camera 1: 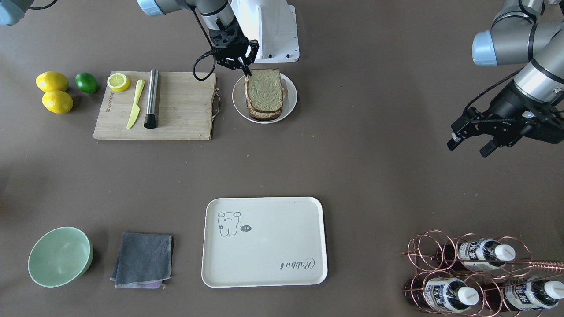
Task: Make sandwich and place on tray
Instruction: 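Carry the bread slice over the egg plate and lay it on top, then open the right gripper and withdraw it while the left arm moves toward the plate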
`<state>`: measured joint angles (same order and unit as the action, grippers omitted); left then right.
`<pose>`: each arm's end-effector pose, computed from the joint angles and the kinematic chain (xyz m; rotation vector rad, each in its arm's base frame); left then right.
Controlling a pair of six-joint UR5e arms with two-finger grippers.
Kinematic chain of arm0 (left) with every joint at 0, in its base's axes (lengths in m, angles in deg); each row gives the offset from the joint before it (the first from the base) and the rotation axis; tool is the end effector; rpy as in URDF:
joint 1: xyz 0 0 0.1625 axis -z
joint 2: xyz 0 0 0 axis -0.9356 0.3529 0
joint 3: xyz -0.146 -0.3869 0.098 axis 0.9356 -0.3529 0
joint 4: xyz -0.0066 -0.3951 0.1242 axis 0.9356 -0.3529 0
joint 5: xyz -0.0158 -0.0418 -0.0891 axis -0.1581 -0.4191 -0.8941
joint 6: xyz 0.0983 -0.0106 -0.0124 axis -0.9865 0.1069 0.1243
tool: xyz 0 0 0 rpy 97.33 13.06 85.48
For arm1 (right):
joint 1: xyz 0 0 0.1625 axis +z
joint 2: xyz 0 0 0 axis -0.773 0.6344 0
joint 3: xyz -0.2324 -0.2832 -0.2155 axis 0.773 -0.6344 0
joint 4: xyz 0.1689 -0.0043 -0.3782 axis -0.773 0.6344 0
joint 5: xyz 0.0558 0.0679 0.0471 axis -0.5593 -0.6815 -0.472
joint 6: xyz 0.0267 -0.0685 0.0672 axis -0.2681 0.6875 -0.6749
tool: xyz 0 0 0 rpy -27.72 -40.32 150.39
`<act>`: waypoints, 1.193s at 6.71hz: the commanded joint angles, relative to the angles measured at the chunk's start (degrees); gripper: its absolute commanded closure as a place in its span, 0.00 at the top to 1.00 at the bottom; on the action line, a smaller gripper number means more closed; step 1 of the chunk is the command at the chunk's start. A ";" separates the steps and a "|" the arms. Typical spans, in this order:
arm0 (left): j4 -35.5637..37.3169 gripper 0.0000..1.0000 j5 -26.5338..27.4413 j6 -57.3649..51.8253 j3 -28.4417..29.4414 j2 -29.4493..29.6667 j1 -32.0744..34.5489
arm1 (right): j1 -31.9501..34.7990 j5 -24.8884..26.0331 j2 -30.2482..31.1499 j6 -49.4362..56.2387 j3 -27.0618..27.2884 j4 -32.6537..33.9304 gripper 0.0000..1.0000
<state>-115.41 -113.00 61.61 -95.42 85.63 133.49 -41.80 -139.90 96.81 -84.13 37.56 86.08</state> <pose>0.1798 -0.5324 0.4180 0.3195 1.0378 -0.0488 -0.5493 -0.2203 0.2260 0.2453 -1.0697 -0.1260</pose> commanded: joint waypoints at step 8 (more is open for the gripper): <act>0.00 0.99 0.26 5.64 -0.27 1.74 -3.49 | 22.32 -16.54 -0.17 11.08 1.11 10.10 1.00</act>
<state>-115.35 -113.07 63.39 -95.54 86.48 131.97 -26.42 -151.68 96.45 -77.93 38.82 92.33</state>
